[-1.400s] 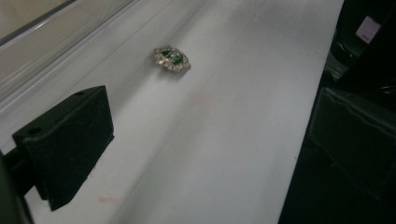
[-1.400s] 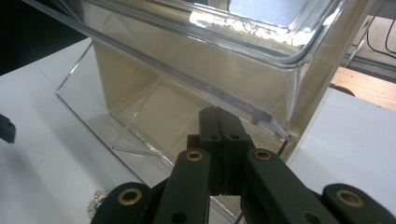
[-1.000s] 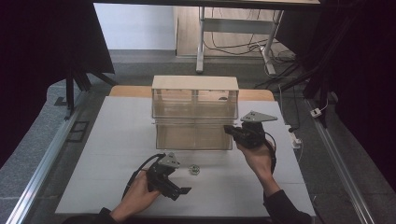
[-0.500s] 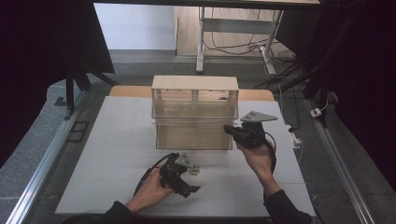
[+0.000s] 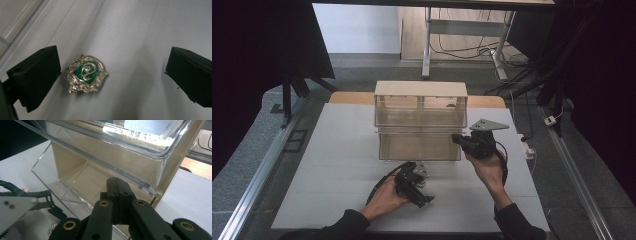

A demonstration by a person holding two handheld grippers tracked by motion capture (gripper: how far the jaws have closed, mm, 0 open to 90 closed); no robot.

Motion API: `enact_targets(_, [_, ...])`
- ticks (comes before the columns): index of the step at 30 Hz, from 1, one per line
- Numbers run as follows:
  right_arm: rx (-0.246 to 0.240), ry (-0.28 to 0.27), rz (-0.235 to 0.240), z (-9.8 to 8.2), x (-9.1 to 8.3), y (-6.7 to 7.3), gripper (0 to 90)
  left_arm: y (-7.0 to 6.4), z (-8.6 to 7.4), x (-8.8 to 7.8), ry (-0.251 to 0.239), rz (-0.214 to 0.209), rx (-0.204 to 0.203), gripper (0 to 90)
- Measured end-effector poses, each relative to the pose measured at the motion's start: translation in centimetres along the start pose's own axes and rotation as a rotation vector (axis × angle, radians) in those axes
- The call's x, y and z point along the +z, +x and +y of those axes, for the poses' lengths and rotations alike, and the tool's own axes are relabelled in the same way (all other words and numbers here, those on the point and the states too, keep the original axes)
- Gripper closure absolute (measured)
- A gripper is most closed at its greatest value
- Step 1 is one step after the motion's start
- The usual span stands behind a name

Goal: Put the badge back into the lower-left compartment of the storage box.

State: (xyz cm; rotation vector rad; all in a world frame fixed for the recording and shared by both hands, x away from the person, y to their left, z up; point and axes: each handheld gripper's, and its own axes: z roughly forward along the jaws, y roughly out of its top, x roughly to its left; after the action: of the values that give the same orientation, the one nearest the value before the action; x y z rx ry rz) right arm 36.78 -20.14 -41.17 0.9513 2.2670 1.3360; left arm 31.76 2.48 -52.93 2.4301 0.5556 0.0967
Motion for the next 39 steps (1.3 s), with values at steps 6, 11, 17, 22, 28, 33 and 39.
enact_targets(6, [0.0,0.0,0.002,0.0,0.0,0.0,90.0,-0.3,0.0,-0.2,0.053,0.022,0.016,12.9])
enact_targets(11, [0.001,0.0,0.002,0.0,0.0,0.0,90.0,-0.2,-0.1,-1.3,0.084,0.013,0.037,47.2])
enact_targets(17, [-0.003,0.004,-0.002,0.0,0.0,0.0,90.0,-0.7,0.3,-1.6,0.139,0.02,0.002,56.9])
enact_targets(22, [-0.004,0.004,-0.001,0.0,0.0,0.0,90.0,-0.2,0.3,-2.5,0.139,-0.021,-0.068,65.8])
enact_targets(28, [-0.005,0.004,-0.002,0.0,0.0,0.0,90.0,-0.1,0.4,-3.8,0.119,-0.087,-0.079,82.3])
enact_targets(33, [-0.006,0.004,-0.004,0.0,0.0,0.0,90.0,-0.3,0.6,-3.9,0.112,-0.098,-0.084,84.1])
enact_targets(39, [-0.005,0.003,-0.002,0.0,0.0,0.0,90.0,-0.5,0.8,-4.2,0.098,-0.095,-0.09,88.5])
